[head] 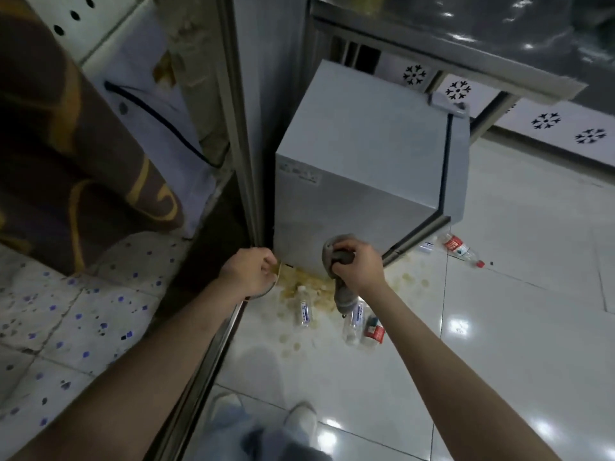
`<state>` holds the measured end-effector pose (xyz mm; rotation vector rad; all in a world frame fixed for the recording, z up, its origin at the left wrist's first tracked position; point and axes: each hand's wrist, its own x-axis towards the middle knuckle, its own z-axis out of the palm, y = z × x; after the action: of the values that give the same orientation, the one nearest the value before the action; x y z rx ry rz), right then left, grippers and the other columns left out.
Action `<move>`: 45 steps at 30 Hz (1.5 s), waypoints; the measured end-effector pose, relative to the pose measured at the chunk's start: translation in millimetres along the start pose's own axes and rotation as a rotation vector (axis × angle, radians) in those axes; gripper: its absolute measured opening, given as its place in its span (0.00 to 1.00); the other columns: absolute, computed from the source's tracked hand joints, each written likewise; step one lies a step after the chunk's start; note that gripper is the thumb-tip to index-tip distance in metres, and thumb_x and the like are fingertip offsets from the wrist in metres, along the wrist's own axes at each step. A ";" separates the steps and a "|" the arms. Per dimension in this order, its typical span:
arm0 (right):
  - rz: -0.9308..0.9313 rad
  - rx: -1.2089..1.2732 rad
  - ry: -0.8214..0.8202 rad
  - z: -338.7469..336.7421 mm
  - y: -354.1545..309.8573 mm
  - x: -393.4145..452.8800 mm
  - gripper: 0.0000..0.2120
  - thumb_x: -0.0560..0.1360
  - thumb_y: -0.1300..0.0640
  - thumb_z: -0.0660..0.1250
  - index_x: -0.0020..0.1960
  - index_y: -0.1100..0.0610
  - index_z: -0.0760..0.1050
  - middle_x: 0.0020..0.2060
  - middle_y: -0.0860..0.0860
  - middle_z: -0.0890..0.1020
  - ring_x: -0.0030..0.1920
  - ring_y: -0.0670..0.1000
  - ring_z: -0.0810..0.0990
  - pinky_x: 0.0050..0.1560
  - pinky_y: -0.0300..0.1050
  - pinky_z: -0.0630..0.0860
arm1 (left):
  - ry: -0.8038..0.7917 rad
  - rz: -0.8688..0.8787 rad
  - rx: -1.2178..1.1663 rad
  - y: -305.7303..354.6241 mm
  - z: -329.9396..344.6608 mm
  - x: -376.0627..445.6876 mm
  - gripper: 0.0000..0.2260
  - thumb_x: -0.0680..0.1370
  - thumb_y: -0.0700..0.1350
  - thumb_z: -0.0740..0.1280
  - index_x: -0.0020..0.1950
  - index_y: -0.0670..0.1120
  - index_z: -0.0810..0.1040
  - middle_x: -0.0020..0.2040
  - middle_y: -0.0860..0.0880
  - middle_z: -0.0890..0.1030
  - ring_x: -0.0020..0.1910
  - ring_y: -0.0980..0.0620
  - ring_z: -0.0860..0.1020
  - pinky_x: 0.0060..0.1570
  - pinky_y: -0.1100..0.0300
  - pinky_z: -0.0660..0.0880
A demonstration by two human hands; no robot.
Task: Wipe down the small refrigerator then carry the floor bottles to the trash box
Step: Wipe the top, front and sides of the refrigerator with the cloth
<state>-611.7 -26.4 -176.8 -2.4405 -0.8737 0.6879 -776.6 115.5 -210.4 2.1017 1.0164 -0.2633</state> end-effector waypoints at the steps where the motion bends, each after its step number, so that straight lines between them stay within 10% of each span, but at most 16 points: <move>1: -0.017 -0.016 0.011 7.1 4.8 5.8 0.17 0.66 0.60 0.71 0.54 0.52 0.80 0.52 0.51 0.82 0.52 0.53 0.79 0.42 0.35 0.65 | 0.004 0.018 0.027 -5.7 5.5 10.2 0.12 0.72 0.47 0.70 0.55 0.50 0.79 0.48 0.53 0.81 0.50 0.52 0.79 0.53 0.57 0.77; 22: -0.370 -0.128 0.608 107.2 56.7 103.5 0.20 0.67 0.63 0.69 0.58 0.57 0.77 0.53 0.57 0.77 0.50 0.60 0.77 0.49 0.50 0.76 | 0.366 0.318 -0.153 -65.9 36.6 180.7 0.29 0.74 0.50 0.71 0.72 0.49 0.64 0.63 0.47 0.74 0.53 0.51 0.75 0.55 0.58 0.73; 38: -0.618 -0.386 1.132 93.0 46.8 124.6 0.20 0.58 0.63 0.78 0.49 0.62 0.78 0.43 0.57 0.82 0.41 0.62 0.78 0.33 0.49 0.77 | 0.518 0.424 -0.276 -46.2 25.7 191.8 0.25 0.73 0.47 0.72 0.68 0.46 0.70 0.59 0.46 0.78 0.54 0.49 0.76 0.56 0.55 0.75; 45: -0.755 -0.452 1.233 97.6 73.6 149.4 0.15 0.72 0.52 0.64 0.53 0.59 0.80 0.51 0.53 0.83 0.56 0.58 0.70 0.52 0.50 0.67 | 0.543 0.458 -0.299 -47.1 25.0 199.3 0.23 0.73 0.46 0.72 0.66 0.44 0.71 0.58 0.45 0.78 0.50 0.51 0.76 0.53 0.58 0.75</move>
<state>-535.4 47.3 -338.0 -1.9679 -1.2476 -1.2462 -676.4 231.0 -348.9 2.0921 0.7673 0.6778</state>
